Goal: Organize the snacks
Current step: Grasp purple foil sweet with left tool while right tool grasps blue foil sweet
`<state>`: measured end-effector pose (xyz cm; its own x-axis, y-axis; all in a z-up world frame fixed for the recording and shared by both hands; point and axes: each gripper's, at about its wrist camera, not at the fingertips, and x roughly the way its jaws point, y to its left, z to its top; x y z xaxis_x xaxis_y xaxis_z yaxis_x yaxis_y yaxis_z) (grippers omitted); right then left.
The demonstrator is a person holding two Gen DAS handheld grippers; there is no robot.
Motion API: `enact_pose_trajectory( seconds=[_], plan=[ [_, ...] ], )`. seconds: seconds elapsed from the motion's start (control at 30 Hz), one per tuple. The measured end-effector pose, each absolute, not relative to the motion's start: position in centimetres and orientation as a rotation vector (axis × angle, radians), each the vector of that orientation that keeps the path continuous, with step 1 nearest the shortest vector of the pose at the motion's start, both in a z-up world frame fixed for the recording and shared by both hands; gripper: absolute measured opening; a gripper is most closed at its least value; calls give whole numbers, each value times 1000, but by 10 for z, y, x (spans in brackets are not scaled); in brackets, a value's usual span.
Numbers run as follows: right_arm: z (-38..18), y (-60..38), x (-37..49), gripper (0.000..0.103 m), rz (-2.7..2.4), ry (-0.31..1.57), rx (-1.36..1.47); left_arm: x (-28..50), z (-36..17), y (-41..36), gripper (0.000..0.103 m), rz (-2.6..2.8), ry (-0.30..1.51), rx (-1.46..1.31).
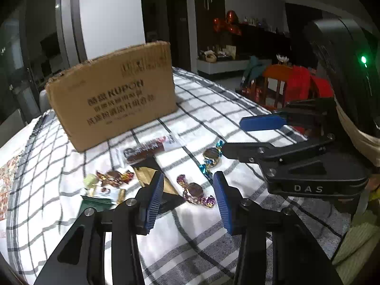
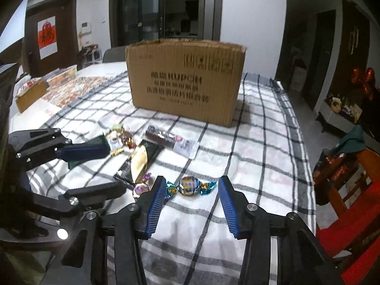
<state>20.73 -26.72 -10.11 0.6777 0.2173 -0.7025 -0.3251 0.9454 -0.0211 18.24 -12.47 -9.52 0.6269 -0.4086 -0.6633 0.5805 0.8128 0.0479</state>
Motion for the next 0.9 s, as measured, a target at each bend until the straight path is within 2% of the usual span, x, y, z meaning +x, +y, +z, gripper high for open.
enact_pose_trajectory(
  seconds=[0.27, 0.73, 0.9],
  plan=[
    [-115, -264, 222, 40, 351, 804, -176, 193, -115, -134, 32, -598, 751, 271],
    [-135, -262, 246, 34, 375, 874, -113, 209, -131, -136, 28, -614, 829, 204],
    [-135, -259, 243, 29, 371, 864, -127, 214, -131, -134, 23, -614, 839, 169]
  ],
)
